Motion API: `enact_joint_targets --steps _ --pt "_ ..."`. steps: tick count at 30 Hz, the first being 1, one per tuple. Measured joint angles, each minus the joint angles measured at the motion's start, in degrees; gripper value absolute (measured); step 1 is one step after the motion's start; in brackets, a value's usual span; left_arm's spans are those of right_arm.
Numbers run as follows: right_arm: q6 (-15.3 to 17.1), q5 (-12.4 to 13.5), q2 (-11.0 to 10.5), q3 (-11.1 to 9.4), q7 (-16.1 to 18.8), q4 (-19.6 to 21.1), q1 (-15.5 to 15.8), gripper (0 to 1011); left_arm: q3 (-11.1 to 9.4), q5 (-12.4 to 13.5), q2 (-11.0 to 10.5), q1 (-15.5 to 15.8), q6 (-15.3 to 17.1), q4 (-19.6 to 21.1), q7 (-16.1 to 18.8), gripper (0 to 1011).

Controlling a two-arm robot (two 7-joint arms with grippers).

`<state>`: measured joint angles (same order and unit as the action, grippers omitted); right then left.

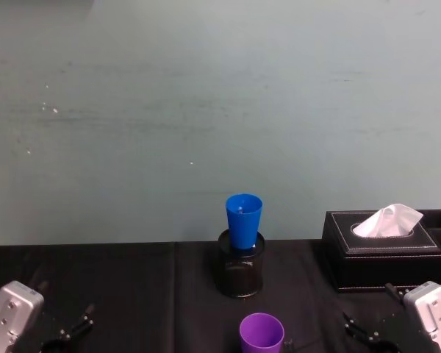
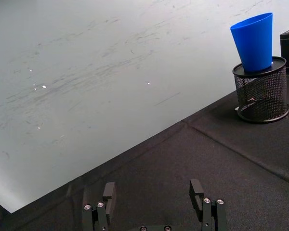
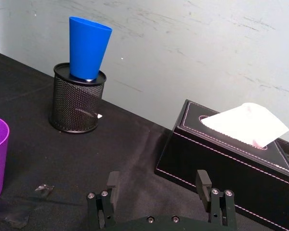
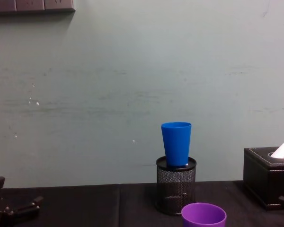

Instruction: Pick up one cup with a gripper and tap it against the other cup.

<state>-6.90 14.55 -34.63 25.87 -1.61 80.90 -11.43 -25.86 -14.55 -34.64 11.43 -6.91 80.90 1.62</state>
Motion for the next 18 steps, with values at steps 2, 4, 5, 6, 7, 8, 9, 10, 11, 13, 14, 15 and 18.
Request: enact_joint_targets --steps 2,4,5,6,7,8,9,10,11,13,14,15,18 --pt "0.0 0.0 -0.01 0.0 -0.01 0.0 0.0 1003 0.0 0.0 0.0 0.0 0.0 0.0 0.0 1000" --pt "0.0 0.0 -0.02 0.0 -0.01 0.0 0.0 1003 0.0 0.0 0.0 0.0 0.0 0.0 0.0 1000" --pt "0.0 0.0 -0.02 0.0 -0.01 0.0 0.0 1003 0.0 0.0 0.0 0.0 0.0 0.0 0.0 1000" --pt "0.0 0.0 -0.02 0.0 -0.01 0.0 0.0 1003 0.0 0.0 0.0 0.0 0.0 0.0 0.0 1000" --pt "0.0 0.0 -0.02 0.0 -0.01 0.0 0.0 1003 0.0 0.0 0.0 0.0 0.0 0.0 0.0 1000" --pt "0.0 0.0 -0.02 0.0 -0.01 0.0 0.0 1003 0.0 0.0 0.0 0.0 0.0 0.0 0.0 1000" --pt "0.0 0.0 -0.02 0.0 -0.01 0.0 0.0 1003 0.0 0.0 0.0 0.0 0.0 0.0 0.0 1000" --pt "0.0 0.0 -0.02 0.0 -0.01 0.0 0.0 1003 0.0 0.0 0.0 0.0 0.0 0.0 0.0 1000" --pt "0.0 0.0 -0.02 0.0 -0.01 0.0 0.0 1003 0.0 0.0 0.0 0.0 0.0 0.0 0.0 1000" --pt "0.0 0.0 -0.02 0.0 -0.01 0.0 0.0 1003 0.0 0.0 0.0 0.0 0.0 0.0 0.0 1000" --pt "0.0 0.0 -0.02 0.0 -0.01 0.0 0.0 1003 0.0 0.0 0.0 0.0 0.0 0.0 0.0 1000" --pt "0.0 0.0 -0.02 0.0 -0.01 0.0 0.0 1003 0.0 0.0 0.0 0.0 0.0 0.0 0.0 1000" --pt "0.0 0.0 -0.02 0.0 -0.01 0.0 0.0 1003 0.0 0.0 0.0 0.0 0.0 0.0 0.0 1000"
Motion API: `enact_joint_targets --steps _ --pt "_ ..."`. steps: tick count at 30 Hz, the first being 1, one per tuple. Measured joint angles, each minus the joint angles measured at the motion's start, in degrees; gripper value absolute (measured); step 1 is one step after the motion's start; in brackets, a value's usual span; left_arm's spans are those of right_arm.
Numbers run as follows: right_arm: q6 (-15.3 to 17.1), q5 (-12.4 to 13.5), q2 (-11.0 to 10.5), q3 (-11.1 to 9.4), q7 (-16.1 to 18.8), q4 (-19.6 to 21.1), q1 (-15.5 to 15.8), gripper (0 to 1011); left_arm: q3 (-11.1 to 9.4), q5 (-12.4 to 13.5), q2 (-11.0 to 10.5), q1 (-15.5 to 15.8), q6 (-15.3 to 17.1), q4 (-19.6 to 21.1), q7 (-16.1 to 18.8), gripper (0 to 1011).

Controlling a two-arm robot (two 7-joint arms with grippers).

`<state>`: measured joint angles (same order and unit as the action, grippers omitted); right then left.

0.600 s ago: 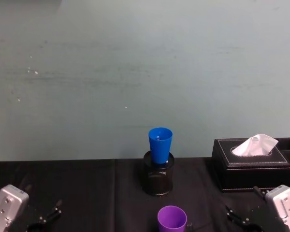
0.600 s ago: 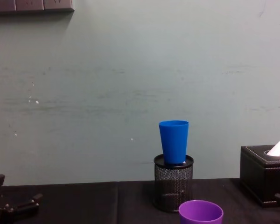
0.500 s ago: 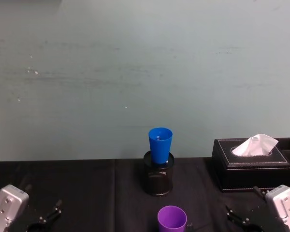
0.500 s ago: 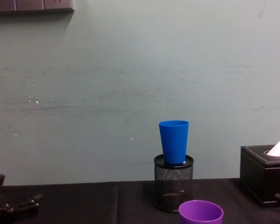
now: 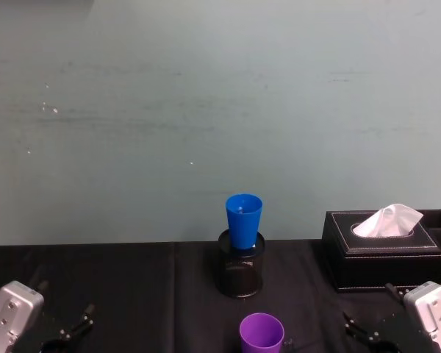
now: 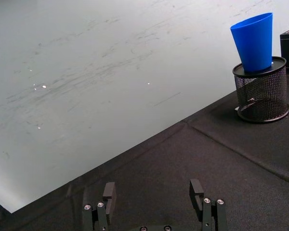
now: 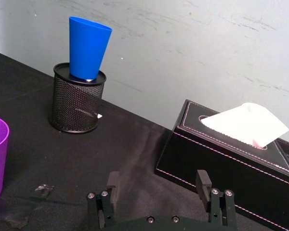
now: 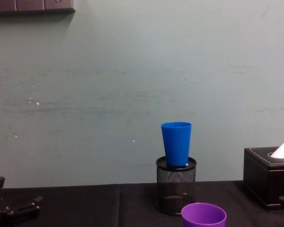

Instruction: Pick up one cup with a gripper and tap it against the other cup.

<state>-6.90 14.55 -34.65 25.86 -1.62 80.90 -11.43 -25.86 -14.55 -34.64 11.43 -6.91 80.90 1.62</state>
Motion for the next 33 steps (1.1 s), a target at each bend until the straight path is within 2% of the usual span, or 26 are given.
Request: enact_joint_targets --steps 21,29,33 --pt "-0.01 0.0 0.0 0.0 0.0 0.0 0.0 1003 0.0 0.0 0.0 0.0 0.0 0.0 0.0 1000" --pt "-4.06 1.79 0.37 -2.16 2.87 0.85 1.32 1003 0.0 0.0 0.0 0.0 0.0 0.0 0.0 1000" --pt "-6.31 3.81 -0.27 -3.19 6.25 2.61 3.05 1003 0.0 0.0 0.0 0.0 0.0 0.0 0.0 1000"
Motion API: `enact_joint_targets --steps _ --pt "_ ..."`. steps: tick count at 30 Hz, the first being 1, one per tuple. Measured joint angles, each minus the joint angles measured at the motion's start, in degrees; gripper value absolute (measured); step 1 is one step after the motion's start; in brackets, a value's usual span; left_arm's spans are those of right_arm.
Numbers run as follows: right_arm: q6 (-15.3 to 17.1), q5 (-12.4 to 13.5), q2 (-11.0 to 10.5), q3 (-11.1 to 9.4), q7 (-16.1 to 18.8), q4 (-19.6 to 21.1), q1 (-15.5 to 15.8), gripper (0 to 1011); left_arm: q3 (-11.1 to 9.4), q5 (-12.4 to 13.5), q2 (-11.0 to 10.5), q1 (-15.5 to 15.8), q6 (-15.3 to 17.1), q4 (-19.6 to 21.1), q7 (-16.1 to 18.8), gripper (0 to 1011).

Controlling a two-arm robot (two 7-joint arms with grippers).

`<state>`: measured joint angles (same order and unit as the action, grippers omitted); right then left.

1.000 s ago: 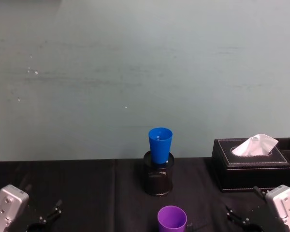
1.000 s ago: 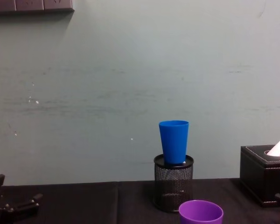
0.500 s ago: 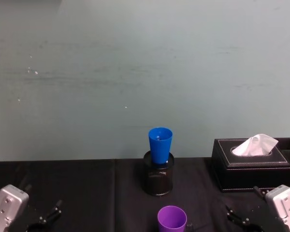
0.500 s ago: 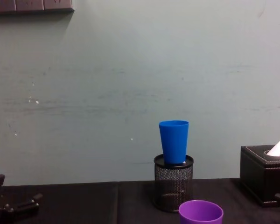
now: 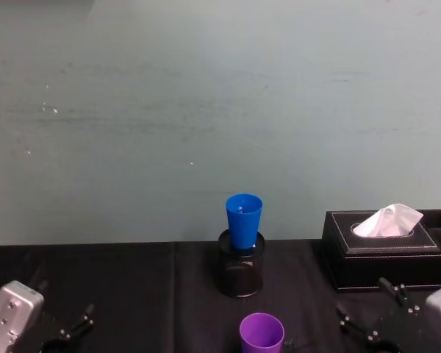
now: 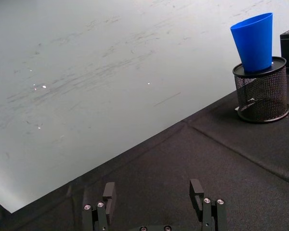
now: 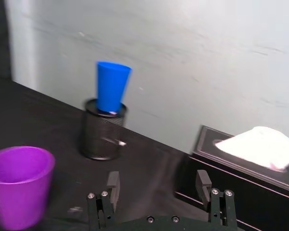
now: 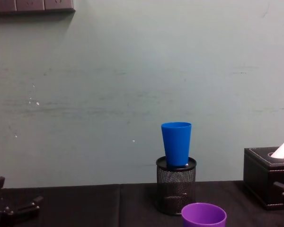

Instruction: Pick up one cup with a gripper and tap it against the other cup.

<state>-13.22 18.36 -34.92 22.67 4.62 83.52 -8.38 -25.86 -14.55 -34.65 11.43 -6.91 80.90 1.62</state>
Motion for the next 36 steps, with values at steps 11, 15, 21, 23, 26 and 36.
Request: enact_joint_targets --steps 11,15,21,23,26,36 --pt "-3.38 7.93 -3.34 0.68 17.54 1.51 2.33 1003 0.0 0.0 0.0 0.0 0.0 0.0 0.0 1000" --pt "-3.26 9.78 -3.52 2.24 24.97 -0.02 0.92 1003 0.0 0.0 0.0 0.0 0.0 0.0 0.0 1000" --pt "-1.8 10.83 -1.58 3.72 30.46 -3.3 -1.75 1003 0.0 0.0 0.0 0.0 0.0 0.0 0.0 1000" --pt "-1.45 10.86 -0.84 3.95 31.24 -4.37 -2.5 1003 0.0 0.0 0.0 0.0 0.0 0.0 0.0 1000" --pt "-0.98 10.86 0.68 4.32 32.33 -6.45 -3.79 1003 0.0 0.0 0.0 0.0 0.0 0.0 0.0 1000" --pt "-0.44 9.89 5.13 5.23 35.24 -12.79 -7.79 1003 0.0 0.0 0.0 0.0 0.0 0.0 0.0 1000"
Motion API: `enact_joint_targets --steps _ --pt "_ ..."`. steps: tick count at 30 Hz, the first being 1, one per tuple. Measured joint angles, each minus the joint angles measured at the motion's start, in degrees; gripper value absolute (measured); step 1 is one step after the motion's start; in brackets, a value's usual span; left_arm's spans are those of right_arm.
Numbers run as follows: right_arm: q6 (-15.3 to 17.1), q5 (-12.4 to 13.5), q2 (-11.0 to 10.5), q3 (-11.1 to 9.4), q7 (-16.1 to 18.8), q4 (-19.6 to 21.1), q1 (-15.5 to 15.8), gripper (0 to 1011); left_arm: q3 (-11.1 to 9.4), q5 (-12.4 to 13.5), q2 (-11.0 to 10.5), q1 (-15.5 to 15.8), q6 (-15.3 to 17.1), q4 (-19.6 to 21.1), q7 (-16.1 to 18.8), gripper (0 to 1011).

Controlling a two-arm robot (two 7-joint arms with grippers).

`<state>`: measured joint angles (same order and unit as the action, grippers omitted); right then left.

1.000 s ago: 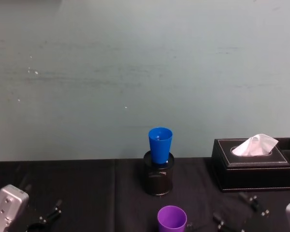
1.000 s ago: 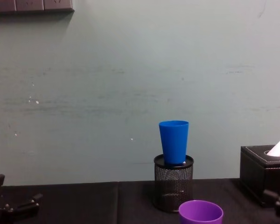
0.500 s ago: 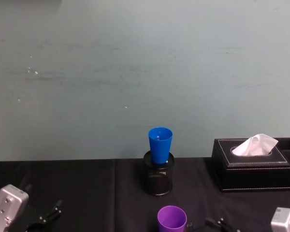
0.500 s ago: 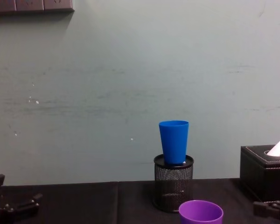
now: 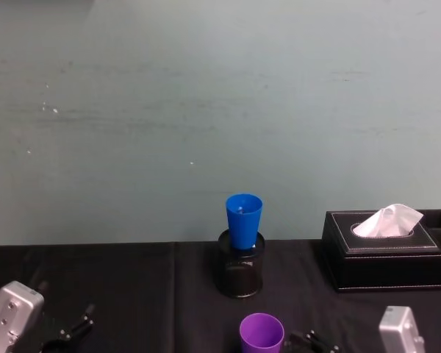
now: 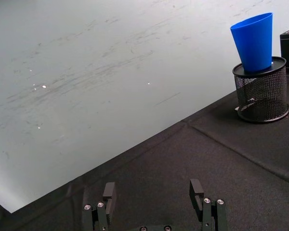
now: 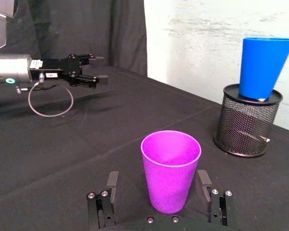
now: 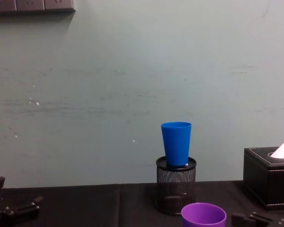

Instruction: Pick up one cup with a gripper and tap it against the other cup.

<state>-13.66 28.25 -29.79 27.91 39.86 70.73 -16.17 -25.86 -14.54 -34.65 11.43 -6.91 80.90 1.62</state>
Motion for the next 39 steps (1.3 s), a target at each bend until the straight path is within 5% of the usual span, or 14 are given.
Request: enact_joint_targets --steps 19,39 --pt "-0.95 -2.27 7.09 0.31 2.56 -9.8 -6.5 1003 0.0 0.0 0.0 0.0 0.0 0.0 0.0 1000" --pt "-1.69 -3.23 9.34 -0.49 2.99 -12.95 -8.02 1003 0.0 0.0 0.0 0.0 0.0 0.0 0.0 1000"
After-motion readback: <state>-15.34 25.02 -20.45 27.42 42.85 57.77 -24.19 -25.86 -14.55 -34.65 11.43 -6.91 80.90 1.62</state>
